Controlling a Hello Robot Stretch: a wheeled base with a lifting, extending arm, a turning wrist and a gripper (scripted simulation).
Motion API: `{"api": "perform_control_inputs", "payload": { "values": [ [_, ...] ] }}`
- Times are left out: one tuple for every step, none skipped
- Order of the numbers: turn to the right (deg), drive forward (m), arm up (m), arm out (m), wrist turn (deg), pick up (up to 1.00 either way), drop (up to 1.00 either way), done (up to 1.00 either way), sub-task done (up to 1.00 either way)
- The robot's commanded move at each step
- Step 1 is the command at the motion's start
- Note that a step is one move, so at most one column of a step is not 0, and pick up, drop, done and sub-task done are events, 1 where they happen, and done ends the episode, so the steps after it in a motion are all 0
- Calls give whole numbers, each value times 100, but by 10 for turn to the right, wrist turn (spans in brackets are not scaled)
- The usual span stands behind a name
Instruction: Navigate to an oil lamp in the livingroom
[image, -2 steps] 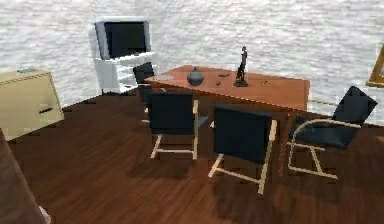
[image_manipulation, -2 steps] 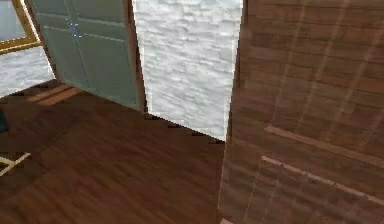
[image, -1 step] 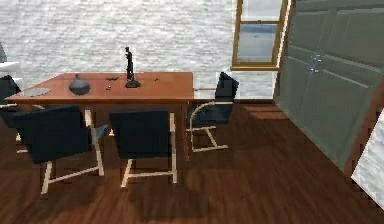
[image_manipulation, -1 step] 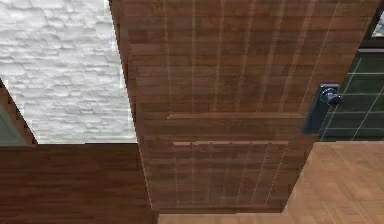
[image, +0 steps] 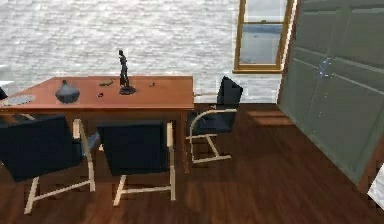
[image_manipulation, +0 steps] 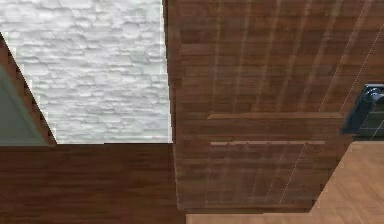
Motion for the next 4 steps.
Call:
{"api": "perform_control_inputs", "payload": {
  "values": [
    [300, 0, 0, 0, 0, 0, 0, 0, 0],
    [0, 100, 0, 0, 0, 0, 0, 0, 0],
    [0, 70, 0, 0, 0, 0, 0, 0, 0],
    [330, 0, 0, 0, 0, 0, 0, 0, 0]
  ]
}}
